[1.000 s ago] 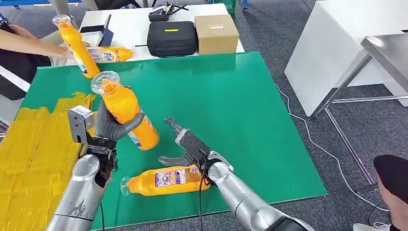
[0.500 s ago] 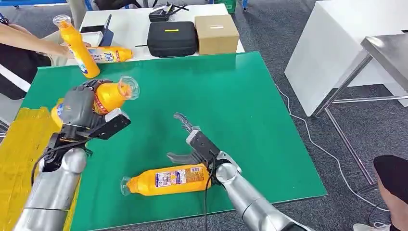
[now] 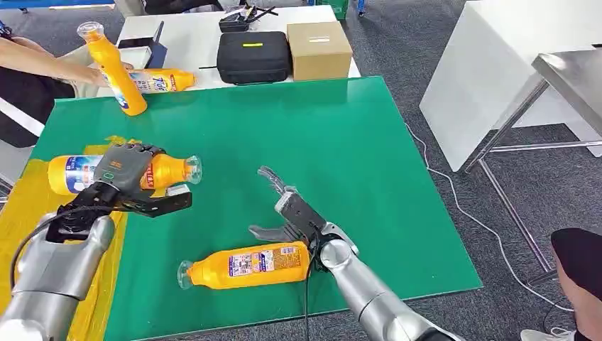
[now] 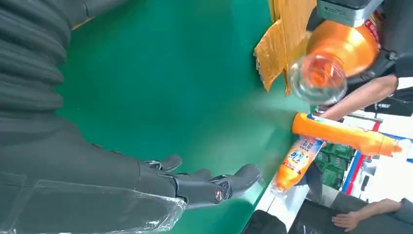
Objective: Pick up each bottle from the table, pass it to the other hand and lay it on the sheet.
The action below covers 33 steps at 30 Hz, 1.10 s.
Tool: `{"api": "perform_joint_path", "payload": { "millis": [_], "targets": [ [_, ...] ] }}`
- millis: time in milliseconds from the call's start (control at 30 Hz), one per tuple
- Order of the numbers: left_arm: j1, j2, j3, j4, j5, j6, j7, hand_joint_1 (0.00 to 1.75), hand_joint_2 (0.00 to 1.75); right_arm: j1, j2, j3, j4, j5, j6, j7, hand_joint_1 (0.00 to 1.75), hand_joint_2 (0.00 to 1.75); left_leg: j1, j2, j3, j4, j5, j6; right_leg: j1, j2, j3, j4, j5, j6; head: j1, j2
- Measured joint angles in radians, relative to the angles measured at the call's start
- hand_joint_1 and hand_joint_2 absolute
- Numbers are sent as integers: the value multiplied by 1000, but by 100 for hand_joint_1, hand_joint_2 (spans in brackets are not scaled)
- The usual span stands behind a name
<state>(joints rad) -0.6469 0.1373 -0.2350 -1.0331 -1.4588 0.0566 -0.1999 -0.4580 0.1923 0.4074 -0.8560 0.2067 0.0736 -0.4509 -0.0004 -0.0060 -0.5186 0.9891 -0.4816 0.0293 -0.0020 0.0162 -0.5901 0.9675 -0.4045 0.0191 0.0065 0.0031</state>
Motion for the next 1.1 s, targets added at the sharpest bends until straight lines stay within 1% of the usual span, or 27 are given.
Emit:
{"api": "perform_joint_path", "payload": {
  "millis": [233,300,333,467,733,1100],
  "targets": [
    [-25,16,0,33,-1,-22,-5,175,175,0,0,-3,0,3,0,1,0,175,0,0,0,0,0,0,0,0,0,0,0,0,0,0],
    [-90,45,-3,121,-1,-57,-5,175,175,0,0,-8,-16,3,15,3,0,175,0,0,0,0,0,0,0,0,0,0,0,0,0,0],
    [-103,50,-3,142,-1,-58,-5,175,175,0,0,-8,-17,3,18,3,0,175,0,0,0,0,0,0,0,0,0,0,0,0,0,0],
    [-129,63,-6,188,19,-79,-13,175,175,2,0,-8,-33,2,25,3,0,175,0,0,0,0,0,0,0,0,0,0,0,0,0,0],
    [-188,124,7,341,63,-91,-44,175,175,12,-6,-8,-132,-23,52,-2,0,175,0,0,0,0,0,0,0,0,0,0,0,0,0,0],
    [-204,133,17,409,69,-90,-50,175,175,14,-6,-8,-177,-27,53,-2,0,175,0,0,0,0,0,0,0,0,0,0,0,0,0,0]
  ]
}}
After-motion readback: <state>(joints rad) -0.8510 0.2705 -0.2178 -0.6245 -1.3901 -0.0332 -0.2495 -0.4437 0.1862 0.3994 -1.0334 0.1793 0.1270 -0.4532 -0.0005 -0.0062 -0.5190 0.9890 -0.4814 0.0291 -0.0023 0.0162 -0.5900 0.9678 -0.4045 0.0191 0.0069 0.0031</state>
